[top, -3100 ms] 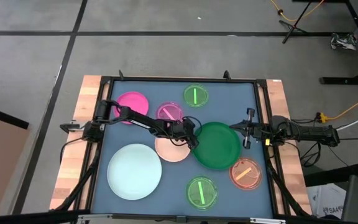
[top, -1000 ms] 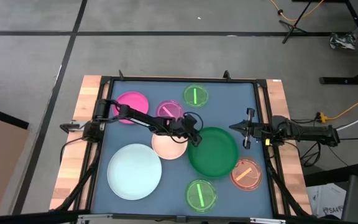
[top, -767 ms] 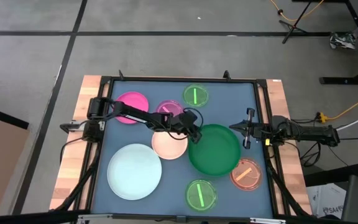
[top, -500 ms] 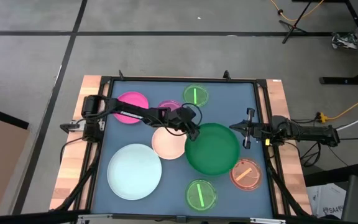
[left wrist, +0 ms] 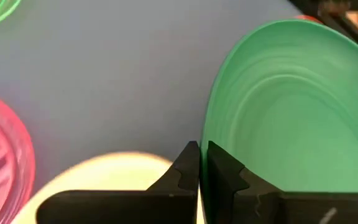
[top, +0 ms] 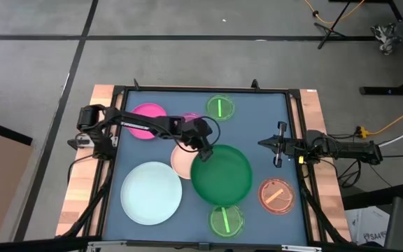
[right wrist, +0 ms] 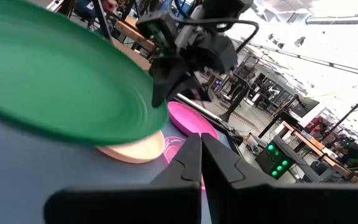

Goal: Stack plastic plates
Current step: Stack the dark green plate on top of blue plate

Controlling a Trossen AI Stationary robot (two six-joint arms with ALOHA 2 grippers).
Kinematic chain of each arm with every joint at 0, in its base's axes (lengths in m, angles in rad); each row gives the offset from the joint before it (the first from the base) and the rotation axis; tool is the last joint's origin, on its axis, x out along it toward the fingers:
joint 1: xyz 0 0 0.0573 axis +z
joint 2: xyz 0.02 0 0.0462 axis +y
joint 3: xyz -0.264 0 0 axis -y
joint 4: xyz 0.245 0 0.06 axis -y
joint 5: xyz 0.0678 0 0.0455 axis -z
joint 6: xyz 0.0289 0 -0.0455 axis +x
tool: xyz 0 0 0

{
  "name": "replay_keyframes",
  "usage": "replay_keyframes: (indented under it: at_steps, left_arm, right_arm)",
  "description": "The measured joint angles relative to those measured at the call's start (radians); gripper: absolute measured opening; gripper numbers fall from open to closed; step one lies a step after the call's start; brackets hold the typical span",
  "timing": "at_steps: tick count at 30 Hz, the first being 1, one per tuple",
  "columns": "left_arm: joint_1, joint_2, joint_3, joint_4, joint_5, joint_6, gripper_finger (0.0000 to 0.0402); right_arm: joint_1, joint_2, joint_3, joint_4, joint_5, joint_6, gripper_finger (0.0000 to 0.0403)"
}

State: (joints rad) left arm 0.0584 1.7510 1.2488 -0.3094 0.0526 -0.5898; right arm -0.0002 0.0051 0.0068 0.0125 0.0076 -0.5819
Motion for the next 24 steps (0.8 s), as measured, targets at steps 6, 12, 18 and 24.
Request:
replay_keyframes:
  at_steps: [6, 12, 18, 24]
  left_arm:
    - [-0.029, -0.091, 0.0, -0.157, -0.008, 0.044, 0.0004]
    - [-0.095, -0.152, 0.0, -0.262, -0.074, 0.041, 0.0004]
    - [-0.174, -0.165, 0.0, -0.369, -0.098, -0.007, 0.0004]
    - [-0.26, -0.165, 0.0, -0.495, -0.163, -0.077, 0.0004]
  right_arm:
    - [0.0, 0.0, 0.0, 0.0, 0.0, 0.0, 0.0001]
    - [0.0, 0.0, 0.0, 0.0, 0.0, 0.0, 0.0001]
    - [0.0, 0.0, 0.0, 0.0, 0.0, 0.0, 0.0001]
    - [0.0, 0.0, 0.0, 0.0, 0.0, 0.0, 0.0001]
